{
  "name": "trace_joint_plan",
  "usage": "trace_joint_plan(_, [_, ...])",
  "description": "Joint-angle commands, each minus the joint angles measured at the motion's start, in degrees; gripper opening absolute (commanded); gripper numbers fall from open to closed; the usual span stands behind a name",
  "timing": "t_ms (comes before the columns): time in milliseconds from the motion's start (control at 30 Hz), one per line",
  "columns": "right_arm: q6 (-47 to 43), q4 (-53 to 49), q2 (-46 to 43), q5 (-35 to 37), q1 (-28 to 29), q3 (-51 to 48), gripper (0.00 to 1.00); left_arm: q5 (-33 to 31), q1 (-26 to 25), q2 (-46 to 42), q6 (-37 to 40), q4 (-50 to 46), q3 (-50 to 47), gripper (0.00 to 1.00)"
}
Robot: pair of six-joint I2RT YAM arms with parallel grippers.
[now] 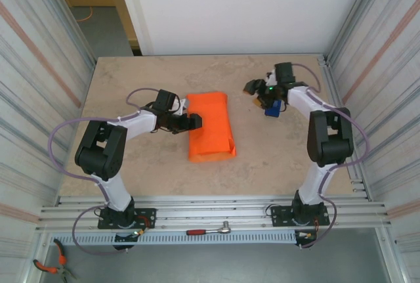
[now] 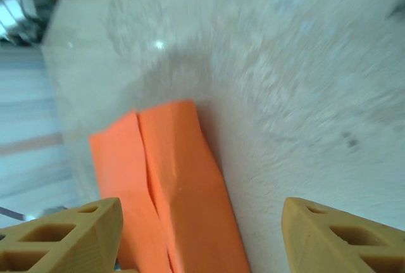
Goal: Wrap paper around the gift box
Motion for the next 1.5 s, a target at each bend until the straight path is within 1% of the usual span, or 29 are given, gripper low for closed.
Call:
trace_joint_plan(0, [-1.87,1.16,-5.15,-3.35,-6.77,-2.68,0.64,-10.32,-0.43,3.74,2.41,-9.13,-2.19,0.78])
trace_joint_plan(167, [-1.96,2.87,-5.10,-6.83,-16.09,-5.08,0.58,-10.26,-0.52,4.23,2.87,-9.31,-2.18,0.78])
trace_joint_plan(267, [-1.79,4.71,-3.74,-9.47,-19.45,-6.27,0.54,-10.38,-0.53,4.27,3.03,-9.35,-2.32,0.78])
trace_joint_plan(367, [-1.20,6.81,-1.92,-11.88,-21.30,-7.37,0.50,-10.53,-0.53,4.37,3.14,-9.27,-2.51,0.78])
trace_joint_plan(467, [-0.78,8.31,0.05,-13.72,-21.39,-7.61,0.45,-10.53,-0.53,4.46,3.06,-9.25,-2.61,0.78])
trace_joint_plan(567, [-0.98,8.66,1.65,-14.38,-20.47,-7.47,0.42,-10.65,-0.59,4.45,2.91,-9.01,-2.68,0.78])
trace_joint_plan(733, [-1.93,7.95,3.39,-14.15,-18.89,-7.19,0.41,-10.61,-0.55,4.59,2.83,-8.91,-2.81,0.78])
trace_joint_plan(933, [-2.43,7.69,4.54,-13.70,-18.57,-7.61,0.39,-10.71,-0.52,4.60,2.93,-8.95,-2.96,0.78])
trace_joint_plan(1200, [-2.57,7.43,5.72,-13.89,-18.25,-7.20,0.34,-10.81,-0.56,4.79,3.04,-8.93,-2.89,0.78])
trace_joint_plan(1467, [-2.58,7.42,6.18,-14.29,-17.82,-6.71,0.25,-10.89,-0.59,4.77,3.04,-8.94,-3.07,0.78])
